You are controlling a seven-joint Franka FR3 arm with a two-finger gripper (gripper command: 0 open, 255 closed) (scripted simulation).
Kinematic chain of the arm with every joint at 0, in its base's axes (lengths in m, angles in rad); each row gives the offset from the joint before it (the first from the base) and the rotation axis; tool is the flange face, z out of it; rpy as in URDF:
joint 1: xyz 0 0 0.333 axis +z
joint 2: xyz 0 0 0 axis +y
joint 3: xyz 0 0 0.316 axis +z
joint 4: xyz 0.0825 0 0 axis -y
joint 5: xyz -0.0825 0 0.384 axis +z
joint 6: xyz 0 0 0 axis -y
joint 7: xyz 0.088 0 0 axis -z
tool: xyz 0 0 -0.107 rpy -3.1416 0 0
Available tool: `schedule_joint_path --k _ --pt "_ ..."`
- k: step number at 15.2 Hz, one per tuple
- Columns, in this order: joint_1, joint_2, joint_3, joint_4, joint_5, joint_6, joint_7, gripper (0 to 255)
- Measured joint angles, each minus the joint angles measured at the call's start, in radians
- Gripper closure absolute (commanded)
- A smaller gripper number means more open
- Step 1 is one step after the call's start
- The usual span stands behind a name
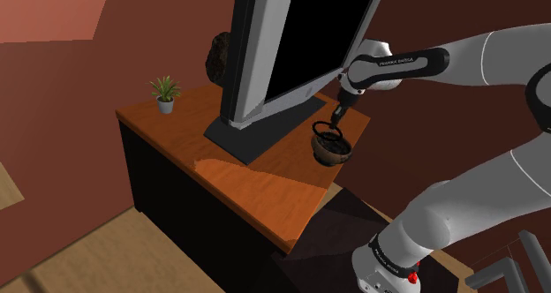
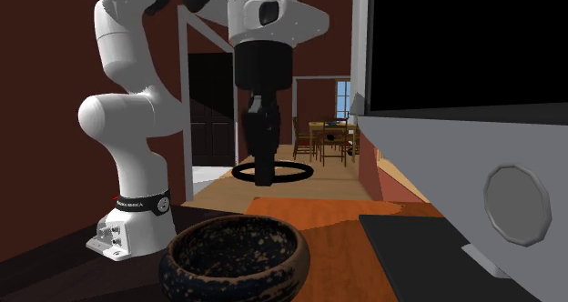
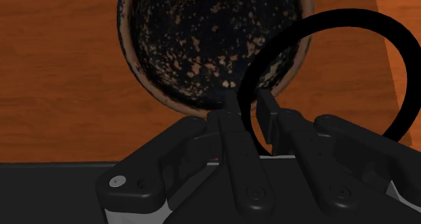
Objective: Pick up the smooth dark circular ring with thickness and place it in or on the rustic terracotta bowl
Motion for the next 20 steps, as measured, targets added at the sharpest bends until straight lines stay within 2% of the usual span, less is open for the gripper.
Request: schedule_joint_path --k 7,20 --pt "-0.055 0.076 -0.101 0.069 0.003 0.013 -0.160 255" --pt "-0.059 0.171 -0.124 -0.012 0.031 0.194 -0.196 255"
